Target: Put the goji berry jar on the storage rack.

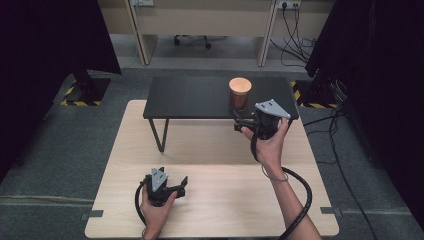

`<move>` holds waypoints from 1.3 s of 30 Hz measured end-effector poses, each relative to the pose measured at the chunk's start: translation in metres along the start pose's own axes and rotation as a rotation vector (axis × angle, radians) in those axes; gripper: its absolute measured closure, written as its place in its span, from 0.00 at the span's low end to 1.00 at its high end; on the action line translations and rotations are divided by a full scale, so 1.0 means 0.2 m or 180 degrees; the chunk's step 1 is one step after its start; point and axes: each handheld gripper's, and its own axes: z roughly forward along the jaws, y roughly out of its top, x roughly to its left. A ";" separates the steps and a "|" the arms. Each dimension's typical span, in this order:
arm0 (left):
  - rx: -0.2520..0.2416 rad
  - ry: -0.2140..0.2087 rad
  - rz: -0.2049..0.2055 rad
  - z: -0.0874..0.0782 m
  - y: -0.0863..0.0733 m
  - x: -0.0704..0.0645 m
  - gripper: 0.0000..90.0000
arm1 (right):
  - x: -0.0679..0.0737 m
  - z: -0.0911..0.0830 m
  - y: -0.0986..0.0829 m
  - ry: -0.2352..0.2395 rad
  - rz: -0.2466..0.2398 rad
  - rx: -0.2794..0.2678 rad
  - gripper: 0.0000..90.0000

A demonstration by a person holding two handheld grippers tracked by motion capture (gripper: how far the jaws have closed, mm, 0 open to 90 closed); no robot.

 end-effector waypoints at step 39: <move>0.0020 0.0011 0.0024 0.00 0.00 -0.01 0.03 | -0.05 -0.20 -0.71 0.0174 -0.0136 0.0274 0.04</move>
